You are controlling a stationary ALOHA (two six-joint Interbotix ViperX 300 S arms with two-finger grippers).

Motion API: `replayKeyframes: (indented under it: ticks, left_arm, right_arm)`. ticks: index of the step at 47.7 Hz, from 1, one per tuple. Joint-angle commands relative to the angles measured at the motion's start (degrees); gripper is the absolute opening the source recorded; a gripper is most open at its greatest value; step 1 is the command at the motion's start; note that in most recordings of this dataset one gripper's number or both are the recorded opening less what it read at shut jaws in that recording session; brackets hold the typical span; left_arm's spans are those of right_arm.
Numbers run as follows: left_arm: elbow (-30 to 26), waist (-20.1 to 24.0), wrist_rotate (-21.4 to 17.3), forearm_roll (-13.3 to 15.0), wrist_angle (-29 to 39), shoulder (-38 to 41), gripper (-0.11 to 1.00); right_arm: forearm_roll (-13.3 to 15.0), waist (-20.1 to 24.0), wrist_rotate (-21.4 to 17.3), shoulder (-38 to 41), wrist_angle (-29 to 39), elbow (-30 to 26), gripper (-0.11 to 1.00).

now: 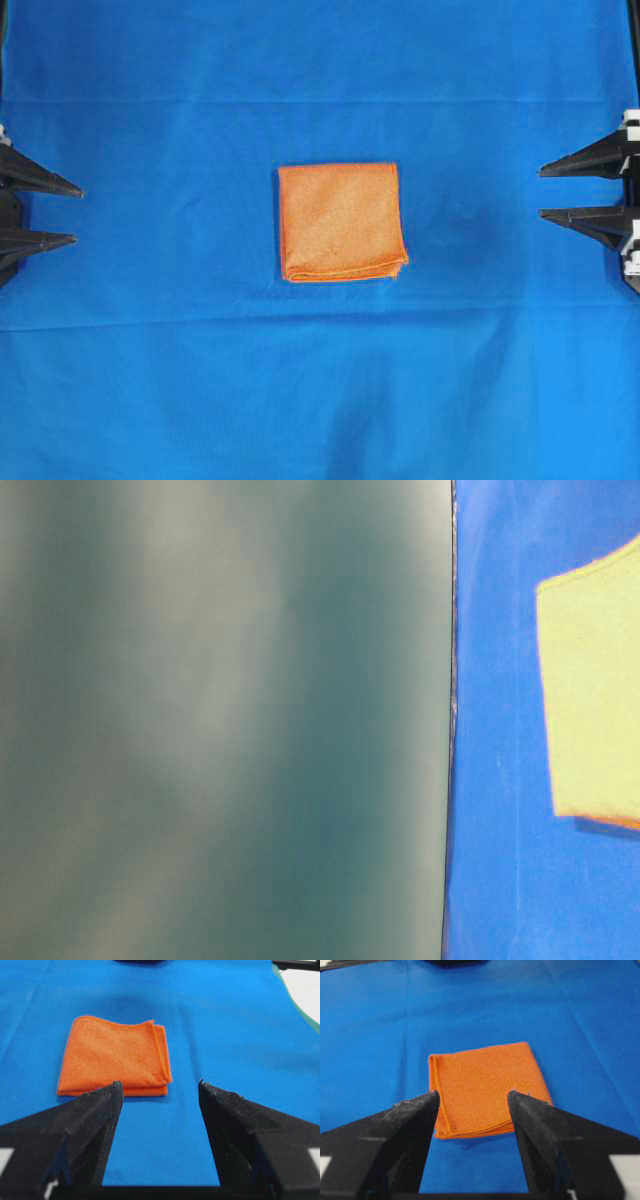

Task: Fold a vertical towel.

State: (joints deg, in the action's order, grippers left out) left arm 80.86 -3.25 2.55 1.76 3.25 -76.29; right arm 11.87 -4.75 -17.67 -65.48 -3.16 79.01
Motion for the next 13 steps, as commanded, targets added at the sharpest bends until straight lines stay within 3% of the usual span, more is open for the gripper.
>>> replayKeyframes:
  ticks: [1,13]
  left_arm:
    - [-0.5,0.2,0.1,-0.1,-0.3,0.4,0.58]
    - [-0.5,0.2,0.1,-0.1,-0.3,0.4,0.58]
  right_arm:
    - [0.1,-0.2,-0.1,0.6,-0.2,-0.8,0.61]
    - [0.1,-0.2,-0.1,0.7,-0.2,-0.8,0.61]
